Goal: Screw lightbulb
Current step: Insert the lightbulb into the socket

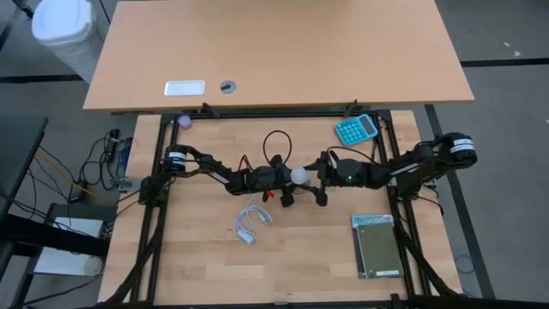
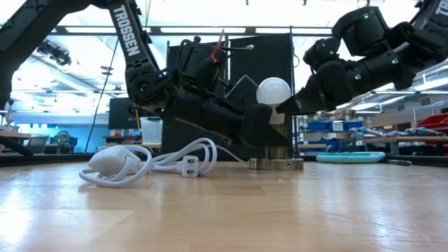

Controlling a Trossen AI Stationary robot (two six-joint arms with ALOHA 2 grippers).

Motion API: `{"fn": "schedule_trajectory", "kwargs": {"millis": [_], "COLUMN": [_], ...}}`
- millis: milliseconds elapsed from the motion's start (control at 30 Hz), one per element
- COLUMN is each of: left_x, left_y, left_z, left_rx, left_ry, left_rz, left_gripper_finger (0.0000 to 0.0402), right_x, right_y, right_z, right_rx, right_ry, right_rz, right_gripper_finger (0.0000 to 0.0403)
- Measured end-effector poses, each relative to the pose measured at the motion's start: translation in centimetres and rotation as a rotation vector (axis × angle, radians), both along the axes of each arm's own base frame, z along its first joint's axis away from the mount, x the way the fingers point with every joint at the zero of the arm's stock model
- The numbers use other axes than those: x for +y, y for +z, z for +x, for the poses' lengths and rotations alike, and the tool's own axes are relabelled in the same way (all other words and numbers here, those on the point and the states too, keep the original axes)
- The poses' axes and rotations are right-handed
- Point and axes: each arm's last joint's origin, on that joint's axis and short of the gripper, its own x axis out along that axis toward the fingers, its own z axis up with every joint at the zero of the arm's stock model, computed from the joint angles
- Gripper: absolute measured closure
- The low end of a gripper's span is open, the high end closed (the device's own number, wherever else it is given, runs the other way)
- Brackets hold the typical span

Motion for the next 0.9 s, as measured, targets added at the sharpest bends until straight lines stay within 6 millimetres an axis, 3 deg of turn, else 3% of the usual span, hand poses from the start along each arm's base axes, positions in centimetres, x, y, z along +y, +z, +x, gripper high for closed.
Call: {"fn": "schedule_trajectory", "kwargs": {"millis": [500, 900], "left_x": [0.0, -0.3], "left_y": [-0.1, 0.0], "left_z": [0.0, 0.0], "left_rx": [-0.002, 0.001], "left_ry": [0.006, -0.007], "left_rz": [-0.023, -0.023], "left_gripper_finger": [0.0209, 0.0209], "right_x": [-0.7, -1.4], "right_y": [-0.9, -1.0], "right_z": [1.6, 1.5], "right_rx": [-0.034, -0.039], "right_ry": [0.022, -0.01], "right_rz": [-0.076, -0.042], "right_gripper_finger": [0.0095, 0.0095]}}
